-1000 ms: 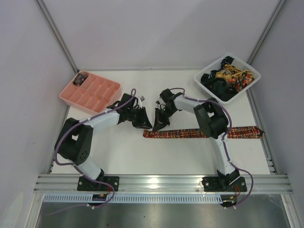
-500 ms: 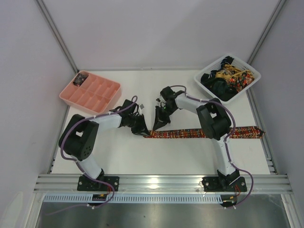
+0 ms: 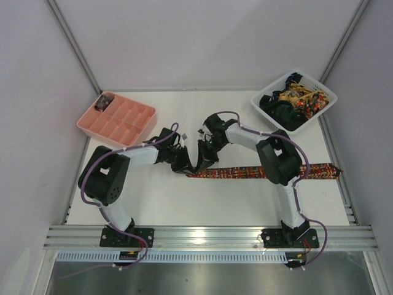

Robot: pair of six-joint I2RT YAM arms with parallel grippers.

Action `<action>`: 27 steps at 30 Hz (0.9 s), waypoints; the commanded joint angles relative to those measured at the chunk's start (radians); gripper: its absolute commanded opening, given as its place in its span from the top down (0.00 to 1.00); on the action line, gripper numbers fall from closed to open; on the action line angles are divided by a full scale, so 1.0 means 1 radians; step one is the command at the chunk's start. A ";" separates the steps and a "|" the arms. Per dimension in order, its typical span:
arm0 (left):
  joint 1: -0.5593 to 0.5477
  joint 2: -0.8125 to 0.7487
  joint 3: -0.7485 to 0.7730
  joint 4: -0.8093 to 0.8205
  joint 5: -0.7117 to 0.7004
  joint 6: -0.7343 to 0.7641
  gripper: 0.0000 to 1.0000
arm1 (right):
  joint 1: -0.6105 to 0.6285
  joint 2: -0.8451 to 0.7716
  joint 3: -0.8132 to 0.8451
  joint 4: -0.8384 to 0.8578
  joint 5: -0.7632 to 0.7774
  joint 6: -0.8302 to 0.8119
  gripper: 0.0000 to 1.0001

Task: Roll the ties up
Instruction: Roll the tie

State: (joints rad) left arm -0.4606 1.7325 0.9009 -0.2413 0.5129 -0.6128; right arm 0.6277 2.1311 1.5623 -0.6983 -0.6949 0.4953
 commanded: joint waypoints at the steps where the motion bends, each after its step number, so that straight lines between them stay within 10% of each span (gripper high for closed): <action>1: -0.001 0.001 0.035 0.011 0.021 -0.002 0.87 | -0.003 0.041 0.021 -0.006 -0.005 -0.029 0.93; 10: -0.001 -0.024 0.039 -0.022 0.019 0.016 0.84 | -0.028 0.082 -0.016 0.057 0.057 -0.047 0.94; 18: 0.085 -0.090 0.052 -0.107 0.036 0.070 0.51 | -0.033 0.081 -0.024 0.059 0.044 -0.061 0.94; 27: 0.137 0.022 0.076 -0.053 0.110 0.136 0.48 | -0.051 0.073 -0.076 0.086 0.018 -0.074 0.94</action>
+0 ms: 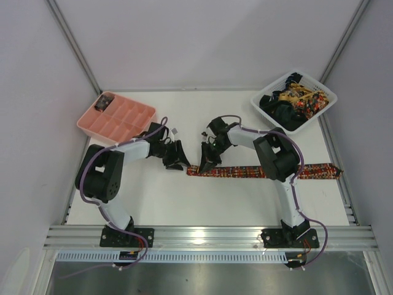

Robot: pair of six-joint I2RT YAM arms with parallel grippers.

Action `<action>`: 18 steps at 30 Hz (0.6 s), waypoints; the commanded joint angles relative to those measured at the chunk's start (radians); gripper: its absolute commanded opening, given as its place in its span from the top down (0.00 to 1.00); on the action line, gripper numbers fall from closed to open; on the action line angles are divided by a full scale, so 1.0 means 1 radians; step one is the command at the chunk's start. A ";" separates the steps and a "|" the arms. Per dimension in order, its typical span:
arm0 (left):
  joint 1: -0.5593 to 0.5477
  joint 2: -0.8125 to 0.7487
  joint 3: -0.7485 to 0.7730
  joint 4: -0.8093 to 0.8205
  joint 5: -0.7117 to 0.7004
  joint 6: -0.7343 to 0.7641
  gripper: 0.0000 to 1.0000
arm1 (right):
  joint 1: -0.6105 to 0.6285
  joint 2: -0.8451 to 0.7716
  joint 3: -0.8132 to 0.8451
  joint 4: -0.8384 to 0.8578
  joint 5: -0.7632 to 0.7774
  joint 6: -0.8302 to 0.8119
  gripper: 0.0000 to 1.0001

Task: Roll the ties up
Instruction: Roll the tie

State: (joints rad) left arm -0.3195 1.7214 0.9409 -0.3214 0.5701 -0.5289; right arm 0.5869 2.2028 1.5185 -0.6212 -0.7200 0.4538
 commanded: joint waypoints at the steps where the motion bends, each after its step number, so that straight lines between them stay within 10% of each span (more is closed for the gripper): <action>1: -0.004 0.044 0.041 0.034 0.059 0.053 0.48 | -0.012 0.001 -0.034 0.009 0.044 -0.030 0.94; 11: -0.052 0.109 0.019 0.104 0.086 -0.005 0.57 | -0.027 0.000 -0.024 0.020 0.036 -0.018 0.94; 18: -0.053 0.086 0.061 0.029 0.057 0.020 0.99 | -0.024 -0.017 0.000 0.002 0.030 -0.006 0.94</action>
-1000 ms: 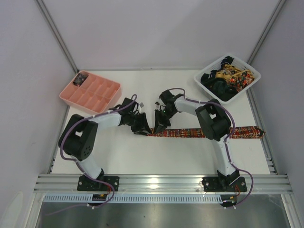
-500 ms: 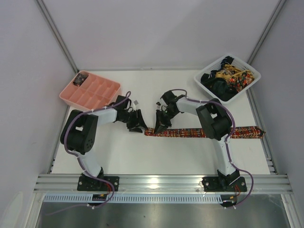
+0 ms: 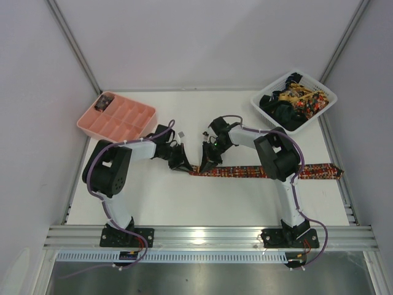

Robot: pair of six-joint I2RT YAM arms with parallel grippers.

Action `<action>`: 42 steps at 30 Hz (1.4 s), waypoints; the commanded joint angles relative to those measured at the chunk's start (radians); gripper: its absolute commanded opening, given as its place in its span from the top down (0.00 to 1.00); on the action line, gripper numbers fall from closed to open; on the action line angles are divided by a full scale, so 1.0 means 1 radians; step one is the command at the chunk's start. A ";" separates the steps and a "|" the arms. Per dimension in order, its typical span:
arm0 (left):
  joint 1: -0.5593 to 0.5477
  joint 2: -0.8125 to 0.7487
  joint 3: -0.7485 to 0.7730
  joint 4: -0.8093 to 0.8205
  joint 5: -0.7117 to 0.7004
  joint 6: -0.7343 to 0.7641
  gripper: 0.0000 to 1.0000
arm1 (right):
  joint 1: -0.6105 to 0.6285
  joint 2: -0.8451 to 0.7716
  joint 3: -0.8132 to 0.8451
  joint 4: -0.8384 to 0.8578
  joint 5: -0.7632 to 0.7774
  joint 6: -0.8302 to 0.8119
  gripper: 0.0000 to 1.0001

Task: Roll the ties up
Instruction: Roll the tie

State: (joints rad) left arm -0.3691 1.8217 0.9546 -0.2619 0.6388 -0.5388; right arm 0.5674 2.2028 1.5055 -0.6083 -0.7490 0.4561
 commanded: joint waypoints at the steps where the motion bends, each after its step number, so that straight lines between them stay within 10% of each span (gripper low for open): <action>1: -0.004 -0.021 0.055 -0.043 -0.014 0.034 0.99 | -0.004 -0.017 0.024 -0.024 0.062 -0.011 0.94; 42: -0.192 0.134 0.398 -0.350 -0.245 -0.006 1.00 | -0.063 -0.086 -0.007 -0.056 0.142 0.012 0.94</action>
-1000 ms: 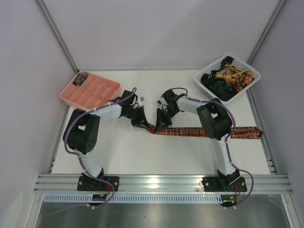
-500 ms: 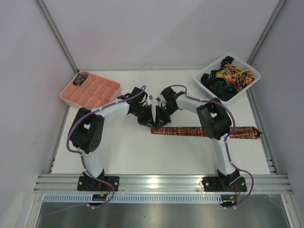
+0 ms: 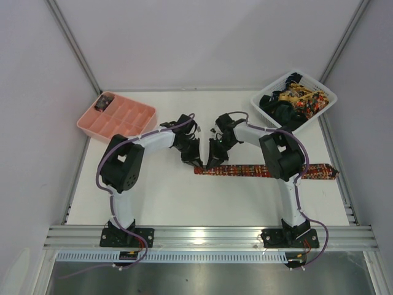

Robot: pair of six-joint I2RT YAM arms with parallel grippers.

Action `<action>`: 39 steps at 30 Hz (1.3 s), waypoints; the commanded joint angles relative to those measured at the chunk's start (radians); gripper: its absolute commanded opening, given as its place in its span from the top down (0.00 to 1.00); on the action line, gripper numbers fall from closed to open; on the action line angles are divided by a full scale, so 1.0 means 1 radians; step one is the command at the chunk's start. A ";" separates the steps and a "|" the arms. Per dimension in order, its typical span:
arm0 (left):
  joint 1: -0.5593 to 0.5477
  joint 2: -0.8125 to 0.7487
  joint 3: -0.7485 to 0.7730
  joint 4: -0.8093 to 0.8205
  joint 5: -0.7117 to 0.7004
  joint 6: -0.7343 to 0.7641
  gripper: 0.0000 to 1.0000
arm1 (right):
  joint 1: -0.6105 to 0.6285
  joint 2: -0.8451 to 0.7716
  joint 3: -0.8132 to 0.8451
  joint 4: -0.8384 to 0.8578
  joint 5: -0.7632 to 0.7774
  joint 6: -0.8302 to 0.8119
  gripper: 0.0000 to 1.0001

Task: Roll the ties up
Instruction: Roll the tie

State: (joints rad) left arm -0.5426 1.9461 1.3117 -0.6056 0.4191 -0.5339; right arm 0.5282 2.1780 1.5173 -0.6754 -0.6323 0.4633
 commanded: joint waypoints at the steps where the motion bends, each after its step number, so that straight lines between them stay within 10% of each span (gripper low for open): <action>1: -0.026 0.008 0.041 -0.002 -0.022 -0.014 1.00 | -0.025 -0.063 -0.019 0.013 0.023 0.005 0.94; 12: -0.039 -0.029 -0.068 0.144 0.046 -0.038 0.59 | -0.065 -0.072 0.017 0.017 -0.024 0.037 0.94; 39: -0.039 -0.096 -0.190 0.297 0.078 -0.017 0.44 | -0.027 -0.069 -0.052 -0.023 -0.187 -0.026 0.95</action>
State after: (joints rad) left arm -0.5758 1.8690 1.1255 -0.3313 0.5274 -0.5690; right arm 0.4896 2.1548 1.4944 -0.6685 -0.8158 0.4583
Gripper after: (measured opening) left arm 0.558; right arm 0.056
